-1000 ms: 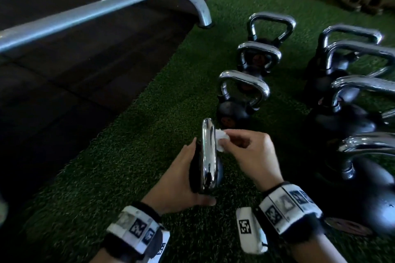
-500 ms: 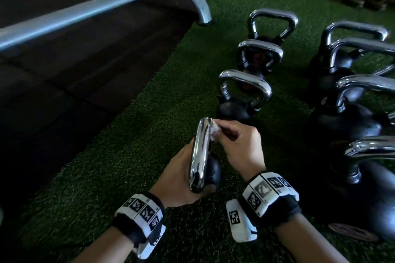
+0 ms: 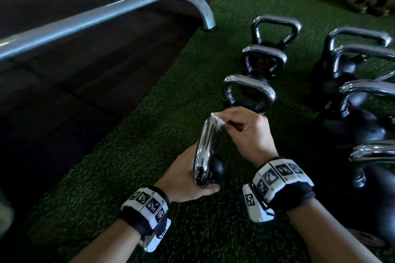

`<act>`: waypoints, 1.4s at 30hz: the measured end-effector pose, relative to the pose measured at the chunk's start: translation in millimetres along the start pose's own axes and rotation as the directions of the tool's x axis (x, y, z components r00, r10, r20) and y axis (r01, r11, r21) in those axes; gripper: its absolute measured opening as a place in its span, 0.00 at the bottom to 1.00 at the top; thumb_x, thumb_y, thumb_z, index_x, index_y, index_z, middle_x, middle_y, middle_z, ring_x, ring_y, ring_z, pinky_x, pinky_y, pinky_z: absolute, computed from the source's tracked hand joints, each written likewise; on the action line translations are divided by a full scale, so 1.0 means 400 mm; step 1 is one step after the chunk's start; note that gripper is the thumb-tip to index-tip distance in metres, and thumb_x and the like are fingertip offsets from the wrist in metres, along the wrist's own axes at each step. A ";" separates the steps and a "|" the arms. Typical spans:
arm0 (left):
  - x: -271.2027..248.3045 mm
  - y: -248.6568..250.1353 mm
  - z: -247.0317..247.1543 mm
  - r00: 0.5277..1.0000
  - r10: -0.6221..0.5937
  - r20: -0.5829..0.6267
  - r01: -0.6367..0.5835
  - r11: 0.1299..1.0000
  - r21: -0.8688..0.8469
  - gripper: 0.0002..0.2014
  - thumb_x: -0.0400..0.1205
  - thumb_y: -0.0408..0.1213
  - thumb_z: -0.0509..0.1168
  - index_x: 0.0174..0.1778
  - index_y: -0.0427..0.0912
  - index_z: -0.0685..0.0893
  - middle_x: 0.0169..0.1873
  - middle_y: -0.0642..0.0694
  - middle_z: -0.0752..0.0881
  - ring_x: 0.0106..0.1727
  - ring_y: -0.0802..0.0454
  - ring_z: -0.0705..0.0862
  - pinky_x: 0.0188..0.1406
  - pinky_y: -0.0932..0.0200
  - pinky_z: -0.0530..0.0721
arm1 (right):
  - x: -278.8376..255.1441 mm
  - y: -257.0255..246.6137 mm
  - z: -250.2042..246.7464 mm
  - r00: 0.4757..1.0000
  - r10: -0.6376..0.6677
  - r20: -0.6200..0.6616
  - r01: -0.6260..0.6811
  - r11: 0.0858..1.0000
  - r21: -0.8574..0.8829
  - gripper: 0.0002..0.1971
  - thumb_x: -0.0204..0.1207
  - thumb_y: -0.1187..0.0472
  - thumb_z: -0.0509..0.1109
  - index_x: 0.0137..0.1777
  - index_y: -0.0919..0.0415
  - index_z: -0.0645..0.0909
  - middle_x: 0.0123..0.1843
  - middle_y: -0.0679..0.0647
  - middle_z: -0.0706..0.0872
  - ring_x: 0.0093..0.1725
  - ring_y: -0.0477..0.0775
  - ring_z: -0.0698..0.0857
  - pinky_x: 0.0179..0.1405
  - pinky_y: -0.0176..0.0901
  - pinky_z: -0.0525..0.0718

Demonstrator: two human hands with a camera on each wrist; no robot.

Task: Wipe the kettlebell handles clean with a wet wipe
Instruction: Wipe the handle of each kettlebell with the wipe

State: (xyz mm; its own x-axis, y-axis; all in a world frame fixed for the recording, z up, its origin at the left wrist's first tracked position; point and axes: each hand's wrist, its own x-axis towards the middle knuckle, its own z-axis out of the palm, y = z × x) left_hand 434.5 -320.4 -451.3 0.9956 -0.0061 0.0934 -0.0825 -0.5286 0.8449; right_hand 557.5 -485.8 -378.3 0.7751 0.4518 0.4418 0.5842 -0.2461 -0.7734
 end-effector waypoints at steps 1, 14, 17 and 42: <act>0.003 -0.001 -0.001 1.000 -0.010 0.001 0.010 1.000 -0.008 0.40 0.64 0.56 0.84 0.70 0.68 0.73 0.63 0.60 0.84 0.66 0.59 0.83 0.69 0.44 0.84 | -0.004 -0.009 -0.003 1.000 -0.025 0.006 0.025 1.000 0.004 0.13 0.75 0.70 0.80 0.56 0.56 0.94 0.53 0.45 0.93 0.54 0.43 0.91 0.59 0.48 0.89; 0.021 -0.039 -0.011 0.999 -0.018 0.029 0.021 0.992 -0.122 0.33 0.69 0.48 0.86 0.69 0.51 0.81 0.60 0.49 0.89 0.64 0.46 0.88 0.67 0.35 0.85 | -0.108 -0.093 0.021 0.989 0.137 0.053 -0.146 0.963 0.228 0.15 0.71 0.73 0.82 0.51 0.54 0.95 0.46 0.48 0.93 0.47 0.50 0.92 0.50 0.56 0.92; 0.021 -0.033 -0.014 0.999 0.015 0.039 -0.010 0.994 -0.108 0.28 0.71 0.41 0.85 0.65 0.60 0.82 0.57 0.52 0.90 0.62 0.49 0.89 0.67 0.36 0.85 | -0.157 -0.122 0.021 0.977 0.185 0.105 -0.210 0.923 0.323 0.12 0.71 0.72 0.83 0.49 0.56 0.95 0.45 0.50 0.94 0.46 0.52 0.94 0.51 0.60 0.92; 0.023 -0.032 -0.058 0.971 0.091 0.222 -0.085 0.996 -0.034 0.47 0.68 0.45 0.88 0.81 0.45 0.73 0.70 0.49 0.84 0.72 0.52 0.84 0.72 0.44 0.84 | -0.136 -0.058 0.022 0.796 0.182 0.578 -0.334 0.928 0.166 0.08 0.74 0.66 0.81 0.46 0.50 0.94 0.48 0.48 0.95 0.51 0.45 0.93 0.58 0.44 0.89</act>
State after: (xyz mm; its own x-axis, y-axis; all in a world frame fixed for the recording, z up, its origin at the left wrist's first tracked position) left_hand 443.7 -294.1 -449.2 0.9689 -0.2420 0.0506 -0.1686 -0.4971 0.8512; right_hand 499.6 -497.1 -388.5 0.5842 0.8099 -0.0523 0.2434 -0.2363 -0.9407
